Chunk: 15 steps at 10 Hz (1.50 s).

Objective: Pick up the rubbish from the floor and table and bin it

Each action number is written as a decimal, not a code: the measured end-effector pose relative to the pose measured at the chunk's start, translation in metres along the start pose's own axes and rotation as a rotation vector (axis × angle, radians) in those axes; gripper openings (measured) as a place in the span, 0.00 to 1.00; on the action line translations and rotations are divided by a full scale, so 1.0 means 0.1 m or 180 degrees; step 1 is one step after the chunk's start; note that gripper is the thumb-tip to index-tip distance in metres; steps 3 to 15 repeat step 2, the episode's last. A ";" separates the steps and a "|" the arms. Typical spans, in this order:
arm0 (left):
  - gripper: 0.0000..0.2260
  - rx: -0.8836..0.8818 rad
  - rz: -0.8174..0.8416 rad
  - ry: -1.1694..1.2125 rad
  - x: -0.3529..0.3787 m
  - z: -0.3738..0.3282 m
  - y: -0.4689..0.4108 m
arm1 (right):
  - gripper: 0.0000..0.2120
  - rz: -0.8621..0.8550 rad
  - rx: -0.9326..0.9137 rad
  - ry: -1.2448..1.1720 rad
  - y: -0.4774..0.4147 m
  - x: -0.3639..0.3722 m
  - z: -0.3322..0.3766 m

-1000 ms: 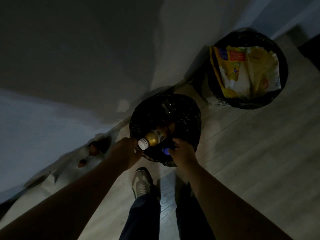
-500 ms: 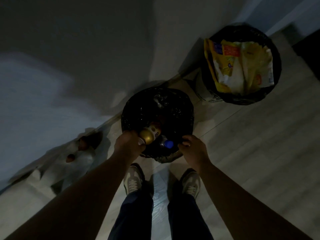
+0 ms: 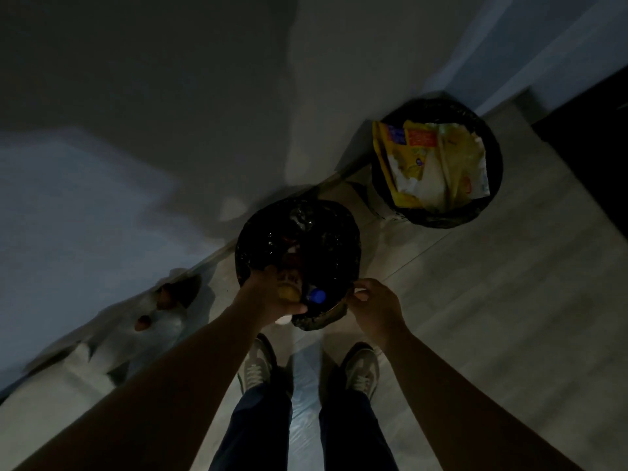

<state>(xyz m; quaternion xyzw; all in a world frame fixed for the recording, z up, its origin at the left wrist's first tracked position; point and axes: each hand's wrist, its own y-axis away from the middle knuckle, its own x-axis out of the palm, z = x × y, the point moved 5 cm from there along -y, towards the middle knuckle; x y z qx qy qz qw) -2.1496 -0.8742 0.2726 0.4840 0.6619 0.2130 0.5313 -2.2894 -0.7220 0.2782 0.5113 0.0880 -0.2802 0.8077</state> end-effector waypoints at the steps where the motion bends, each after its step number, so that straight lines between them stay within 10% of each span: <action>1: 0.32 0.0125 -0.0218 -0.0316 -0.08 -0.02 0.05 | 0.15 0.0000 -0.0058 0.0025 0.08 -0.11 0.01; 15: 0.23 0.0321 -0.0216 -0.0639 -0.15 -0.09 0.20 | 0.15 0.0005 -0.0102 0.0078 0.25 -0.22 0.07</action>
